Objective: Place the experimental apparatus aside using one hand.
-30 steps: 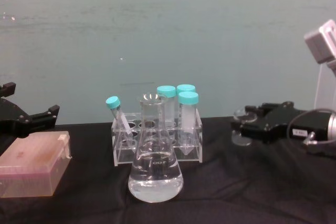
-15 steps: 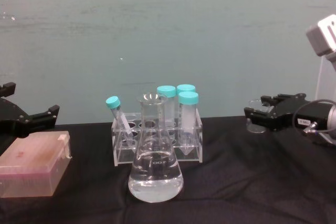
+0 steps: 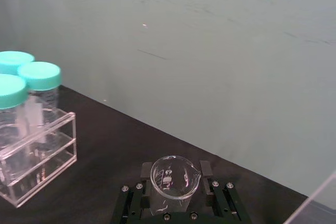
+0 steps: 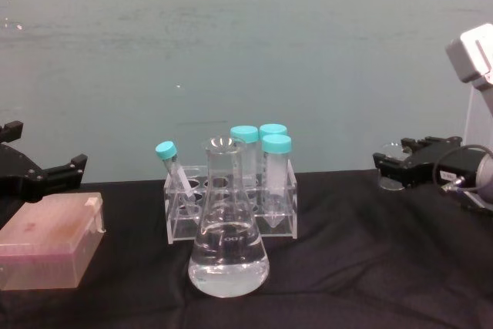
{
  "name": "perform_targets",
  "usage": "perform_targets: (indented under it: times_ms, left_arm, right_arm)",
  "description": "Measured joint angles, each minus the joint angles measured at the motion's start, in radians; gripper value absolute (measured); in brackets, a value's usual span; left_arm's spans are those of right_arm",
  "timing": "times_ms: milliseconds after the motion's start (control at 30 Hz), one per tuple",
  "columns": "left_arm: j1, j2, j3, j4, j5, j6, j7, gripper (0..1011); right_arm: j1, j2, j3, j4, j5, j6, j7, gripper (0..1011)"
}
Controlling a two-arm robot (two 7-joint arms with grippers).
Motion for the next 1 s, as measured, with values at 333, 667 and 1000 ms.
perform_targets:
  times_ms: [333,667,1000]
  left_arm:
    - [0.0,0.0,0.0,0.0,0.0,0.0,0.0,1000]
    - [0.0,0.0,0.0,0.0,0.0,0.0,0.0,1000]
    - [0.0,0.0,0.0,0.0,0.0,0.0,0.0,1000]
  right_arm:
    - [0.015,-0.026,0.035,0.044,-0.025,0.018,-0.069,543]
    - [0.049,-0.048,0.06,0.126,-0.058,0.001,-0.117,543]
    - [0.058,-0.058,0.084,0.15,-0.086,-0.002,-0.144,543]
